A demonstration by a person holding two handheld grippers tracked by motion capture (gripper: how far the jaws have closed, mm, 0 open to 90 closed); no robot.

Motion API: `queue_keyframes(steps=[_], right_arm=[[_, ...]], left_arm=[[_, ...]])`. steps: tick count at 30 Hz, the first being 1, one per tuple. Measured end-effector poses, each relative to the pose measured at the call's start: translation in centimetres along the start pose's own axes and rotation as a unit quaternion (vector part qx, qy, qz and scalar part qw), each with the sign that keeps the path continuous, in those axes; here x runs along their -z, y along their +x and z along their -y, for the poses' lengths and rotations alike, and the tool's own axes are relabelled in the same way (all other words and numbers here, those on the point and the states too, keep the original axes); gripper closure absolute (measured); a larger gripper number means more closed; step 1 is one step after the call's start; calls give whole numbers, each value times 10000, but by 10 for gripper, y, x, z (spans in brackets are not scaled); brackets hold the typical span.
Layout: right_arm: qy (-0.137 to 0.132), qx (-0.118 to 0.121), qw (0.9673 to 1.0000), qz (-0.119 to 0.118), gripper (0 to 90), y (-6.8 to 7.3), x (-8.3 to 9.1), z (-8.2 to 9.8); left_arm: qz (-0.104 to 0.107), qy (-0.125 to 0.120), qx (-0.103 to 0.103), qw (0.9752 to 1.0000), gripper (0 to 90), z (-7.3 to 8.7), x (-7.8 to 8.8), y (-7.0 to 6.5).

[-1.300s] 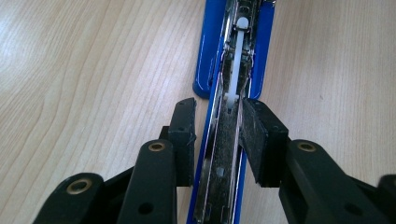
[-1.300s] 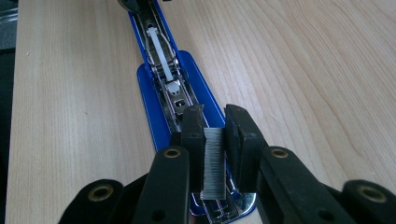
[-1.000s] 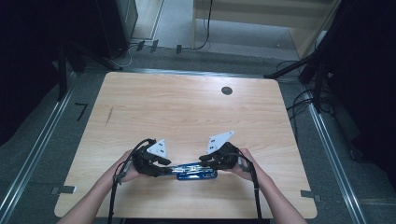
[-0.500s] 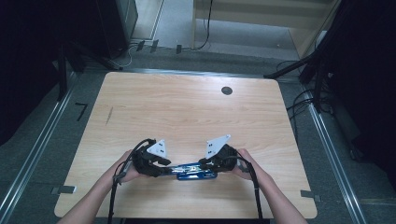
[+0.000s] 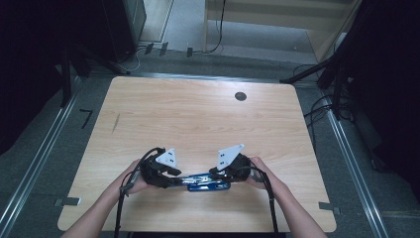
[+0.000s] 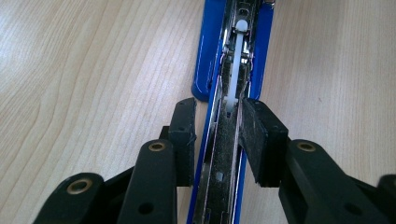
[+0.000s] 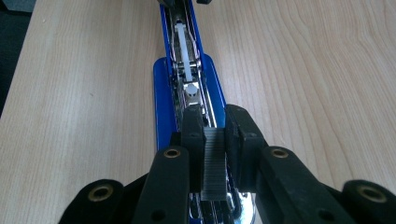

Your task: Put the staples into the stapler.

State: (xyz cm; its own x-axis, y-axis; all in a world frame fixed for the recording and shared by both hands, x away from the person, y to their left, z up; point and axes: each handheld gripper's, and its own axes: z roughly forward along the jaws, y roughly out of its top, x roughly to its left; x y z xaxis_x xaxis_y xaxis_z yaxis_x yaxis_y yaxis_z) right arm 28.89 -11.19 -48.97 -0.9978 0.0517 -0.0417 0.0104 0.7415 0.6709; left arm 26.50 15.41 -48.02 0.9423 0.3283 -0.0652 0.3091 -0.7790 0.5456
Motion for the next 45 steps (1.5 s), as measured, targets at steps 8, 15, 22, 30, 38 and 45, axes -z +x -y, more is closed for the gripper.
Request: queue_keyframes(steps=[8,15,22,30,38,45], right_arm=[[46,44,10000,-76,796,-1,-3,0],[17,73,9999,-132,795,-2,-2,1],[-24,54,9998,-197,794,-6,1,5],[-53,41,9996,-260,791,-7,4,6],[-1,-9,9994,-354,791,-9,12,6],[138,39,9991,-402,791,-9,11,6]], left_arm=[[-11,-5,16,10000,670,2,1,0],[-9,-6,19,10000,671,2,1,0],[-7,-11,27,10000,673,2,1,0],[-10,-14,34,10000,675,2,1,0],[-8,-6,26,10000,675,2,1,0],[-16,-7,27,10000,676,2,1,0]])
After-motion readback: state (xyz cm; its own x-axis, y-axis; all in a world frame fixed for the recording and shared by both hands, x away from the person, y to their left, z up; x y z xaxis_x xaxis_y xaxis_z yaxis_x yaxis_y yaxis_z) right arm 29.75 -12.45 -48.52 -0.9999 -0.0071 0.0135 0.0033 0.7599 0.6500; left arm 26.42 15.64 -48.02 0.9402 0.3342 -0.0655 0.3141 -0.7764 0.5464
